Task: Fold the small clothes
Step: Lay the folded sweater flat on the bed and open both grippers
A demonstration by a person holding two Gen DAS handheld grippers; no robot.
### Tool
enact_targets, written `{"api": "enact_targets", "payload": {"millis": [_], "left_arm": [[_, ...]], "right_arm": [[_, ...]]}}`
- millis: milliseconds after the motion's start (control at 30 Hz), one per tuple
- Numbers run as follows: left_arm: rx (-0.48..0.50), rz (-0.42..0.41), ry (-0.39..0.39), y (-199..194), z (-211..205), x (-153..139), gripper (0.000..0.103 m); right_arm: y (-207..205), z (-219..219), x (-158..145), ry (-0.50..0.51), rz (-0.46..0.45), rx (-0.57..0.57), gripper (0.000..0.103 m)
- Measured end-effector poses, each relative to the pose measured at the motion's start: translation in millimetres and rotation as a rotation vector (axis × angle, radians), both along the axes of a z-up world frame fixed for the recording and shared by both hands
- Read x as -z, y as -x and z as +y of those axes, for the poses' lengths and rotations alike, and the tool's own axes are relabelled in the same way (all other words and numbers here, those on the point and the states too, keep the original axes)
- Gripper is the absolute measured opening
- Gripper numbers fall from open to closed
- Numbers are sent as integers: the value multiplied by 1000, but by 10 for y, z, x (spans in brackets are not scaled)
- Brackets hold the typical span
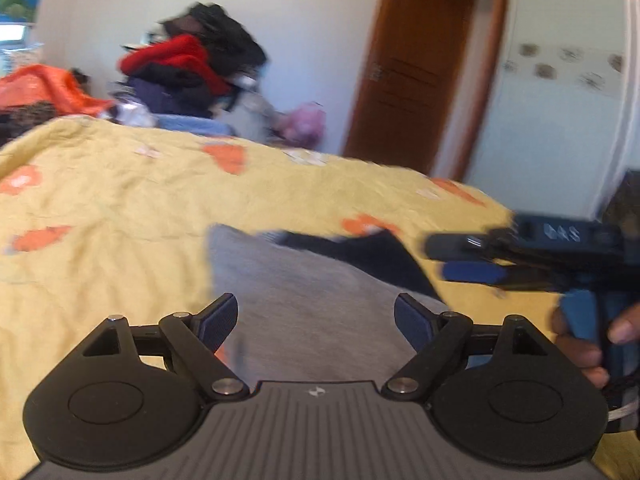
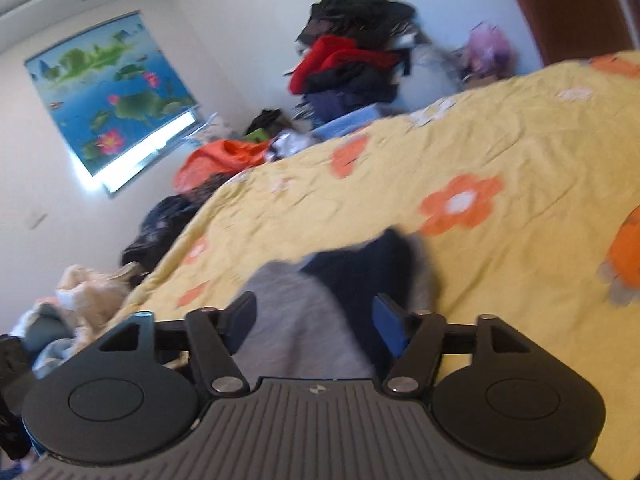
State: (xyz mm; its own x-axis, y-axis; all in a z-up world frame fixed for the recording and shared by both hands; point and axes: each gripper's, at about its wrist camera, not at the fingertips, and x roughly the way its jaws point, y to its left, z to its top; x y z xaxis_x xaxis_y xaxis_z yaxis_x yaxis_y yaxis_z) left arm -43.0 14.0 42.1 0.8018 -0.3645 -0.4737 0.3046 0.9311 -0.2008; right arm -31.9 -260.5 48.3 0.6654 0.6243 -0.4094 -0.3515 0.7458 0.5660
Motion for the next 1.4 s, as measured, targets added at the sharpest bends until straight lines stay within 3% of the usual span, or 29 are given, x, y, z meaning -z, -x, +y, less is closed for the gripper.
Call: {"api": "enact_targets", "payload": {"millis": [67,133,233,367,400,567,667,833,1000,1167,1300,1400], "left_arm": [[3,50,-26,-66,-147,141,86],[-3,38,-81,-99,-219,250,87],[-5,9,-173,-133,-259,360,90],[-1,21,-213,-131,-284,333,91],[-7,19,-217,-96,-281,307,91],[38,5,-132,263,-177,205,90],[47,89,-127,236,-166,368,90],[25,132,-55,139,-75,403,97],[-5,158,-54,341,-56,367,97],[-73,197,-31,645,23,377,98],[-119,187,-76,837,-18,396,98],[-158,177,-133,925,-72,414,98]], "right_arm": [[-77,152,89,4,39,-13,73],[-203,206,255,3,113,-12,73],[-230,153,443,-57,78,-18,68],[-251,61,403,-91,150,11,55],[-217,47,358,-84,159,27,57],[179,49,216,-110,117,-21,70],[227,113,360,-91,145,-43,69],[179,55,454,-162,172,-32,66],[442,86,259,-57,126,-28,70],[965,133,189,153,13,-10,77],[1325,205,232,358,-29,72,95],[1483,216,342,423,14,107,98]]}}
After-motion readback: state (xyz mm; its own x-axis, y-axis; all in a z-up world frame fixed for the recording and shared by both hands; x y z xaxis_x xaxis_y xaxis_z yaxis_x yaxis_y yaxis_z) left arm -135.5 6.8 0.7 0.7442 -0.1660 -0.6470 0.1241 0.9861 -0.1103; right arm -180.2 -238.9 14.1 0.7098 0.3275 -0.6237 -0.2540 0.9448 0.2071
